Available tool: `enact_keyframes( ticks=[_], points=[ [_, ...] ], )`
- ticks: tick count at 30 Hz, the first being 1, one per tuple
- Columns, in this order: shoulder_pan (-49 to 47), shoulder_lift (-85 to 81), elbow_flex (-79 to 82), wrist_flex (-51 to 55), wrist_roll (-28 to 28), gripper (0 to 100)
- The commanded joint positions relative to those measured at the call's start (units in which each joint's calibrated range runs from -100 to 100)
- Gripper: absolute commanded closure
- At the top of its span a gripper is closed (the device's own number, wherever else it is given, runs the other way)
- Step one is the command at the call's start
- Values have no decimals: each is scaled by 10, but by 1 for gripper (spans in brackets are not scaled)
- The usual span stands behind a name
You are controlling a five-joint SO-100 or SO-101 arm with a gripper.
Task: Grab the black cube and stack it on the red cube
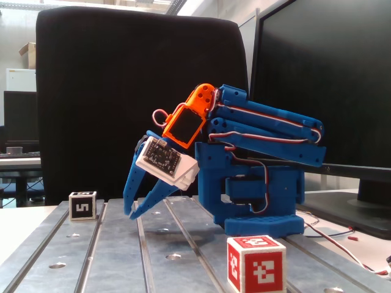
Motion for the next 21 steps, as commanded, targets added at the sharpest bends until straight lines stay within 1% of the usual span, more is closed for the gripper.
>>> enact_keyframes(
  ticks=[1,21],
  points=[
    [0,6,1,5,-34,99],
    [0,5,1,-4,-34,99]
  ],
)
